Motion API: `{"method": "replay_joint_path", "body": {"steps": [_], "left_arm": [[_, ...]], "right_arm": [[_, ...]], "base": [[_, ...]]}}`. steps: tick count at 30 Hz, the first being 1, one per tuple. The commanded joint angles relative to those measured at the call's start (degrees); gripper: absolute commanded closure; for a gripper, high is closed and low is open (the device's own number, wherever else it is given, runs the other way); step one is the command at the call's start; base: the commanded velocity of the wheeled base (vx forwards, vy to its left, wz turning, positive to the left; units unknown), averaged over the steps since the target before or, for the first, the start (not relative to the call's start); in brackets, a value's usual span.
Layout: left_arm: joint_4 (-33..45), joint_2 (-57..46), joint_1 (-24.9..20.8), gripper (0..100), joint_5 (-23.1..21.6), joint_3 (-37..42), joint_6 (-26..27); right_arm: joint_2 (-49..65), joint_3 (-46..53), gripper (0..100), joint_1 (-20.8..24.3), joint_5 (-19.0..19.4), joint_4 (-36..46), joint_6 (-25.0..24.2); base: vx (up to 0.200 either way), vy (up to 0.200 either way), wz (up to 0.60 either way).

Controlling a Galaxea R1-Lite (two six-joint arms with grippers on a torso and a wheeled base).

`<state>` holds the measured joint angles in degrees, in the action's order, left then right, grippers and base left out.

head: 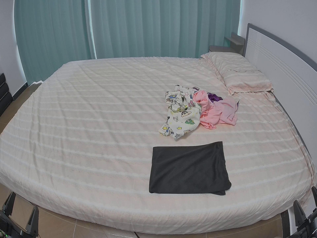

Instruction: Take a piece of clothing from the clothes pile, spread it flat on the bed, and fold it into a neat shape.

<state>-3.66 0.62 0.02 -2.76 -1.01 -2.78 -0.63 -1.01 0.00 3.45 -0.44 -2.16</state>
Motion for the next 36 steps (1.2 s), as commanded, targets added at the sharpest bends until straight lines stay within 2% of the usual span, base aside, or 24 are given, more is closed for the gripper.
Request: {"method": "replay_joint_path", "body": {"steps": [1,6,7,8,12,13,14,17,19,20,23,24,25,26,27,28,29,30,32,36], "left_arm": [[0.1,-0.4,0.0,0,-1.5,0.9,1.5],[0.3,-0.4,0.0,0,-2.2,0.8,2.3],[0.4,-0.4,0.0,0,-1.1,0.7,1.9],[0.4,-0.4,0.0,0,-1.0,0.7,1.8],[0.4,-0.4,0.0,0,5.5,0.8,1.9],[0.4,-0.4,0.0,0,5.7,0.8,1.9],[0.2,-0.4,0.0,0,7.9,0.9,2.0],[0.5,-0.5,0.0,0,9.7,0.9,2.7],[0.6,-0.5,0.0,0,10.0,0.9,2.6],[0.7,-0.5,0.0,0,11.3,0.9,2.1],[0.8,-0.4,0.0,0,11.2,0.9,1.7],[0.8,-0.4,0.0,0,11.0,0.8,1.5],[0.9,-0.4,0.0,0,10.8,0.8,1.0],[0.9,-0.4,0.0,0,10.8,0.8,1.0],[1.5,-0.4,0.0,0,7.7,0.9,-1.0],[2.5,-0.4,0.0,0,5.2,0.9,-0.6],[2.9,-0.4,0.0,0,4.6,0.9,-0.5],[4.0,-0.4,0.0,0,2.2,0.7,1.5],[3.8,-0.3,0.0,0,1.3,0.8,3.8],[3.9,0.3,-0.3,0,1.1,0.8,3.7]], "right_arm": [[0.5,-0.7,0,0.0,0.2,1.0,0.2],[0.1,-0.9,0,-0.2,-0.2,1.7,0.4],[0.2,-0.9,0,-0.2,-3.1,1.7,0.2],[0.2,-0.9,0,-0.2,-3.3,1.7,0.2],[0.5,-0.7,0,-0.1,-6.2,1.0,0.0],[0.5,-0.7,0,-0.1,-6.4,0.9,0.0],[0.5,-0.6,0,-0.1,-9.4,0.8,1.2],[0.5,0.0,0,-0.1,-12.4,-0.6,5.6],[0.5,0.2,0,-0.1,-12.5,-1.1,6.3],[0.5,0.9,0,-0.1,-13.4,-3.3,8.4],[0.5,0.9,0,-0.1,-11.2,-3.1,8.5],[0.5,0.9,0,-0.1,-6.7,-3.0,6.7],[0.5,1.0,0,-0.1,-4.0,-2.1,4.7],[0.5,1.0,0,-0.1,-4.0,-2.1,4.7],[0.5,0.4,0,0.2,-2.2,3.1,1.9],[0.6,0.0,0,0.2,-2.5,3.6,1.9],[0.6,0.0,0,0.2,-2.6,3.5,1.9],[0.5,0.2,0,0.2,-2.7,2.5,2.0],[0.5,0.6,0,0.0,-2.9,1.5,2.1],[0.5,0.6,0,0.0,-2.9,1.4,2.2]], "base": [[0.000,0.000,0.00],[0.000,0.000,0.00],[0.000,0.000,0.00],[0.000,0.000,0.00],[0.000,0.000,0.00],[0.000,0.000,0.00],[0.000,0.000,0.00],[0.000,0.000,0.00],[0.000,0.000,0.00],[0.000,0.000,0.00],[0.000,0.000,0.00],[0.000,0.000,0.00],[0.000,0.000,0.00],[0.000,0.000,0.00],[0.000,0.000,0.00],[0.000,0.000,0.00],[0.000,0.000,0.00],[0.000,0.000,0.00],[0.000,0.000,0.00],[0.000,0.000,0.00]]}}
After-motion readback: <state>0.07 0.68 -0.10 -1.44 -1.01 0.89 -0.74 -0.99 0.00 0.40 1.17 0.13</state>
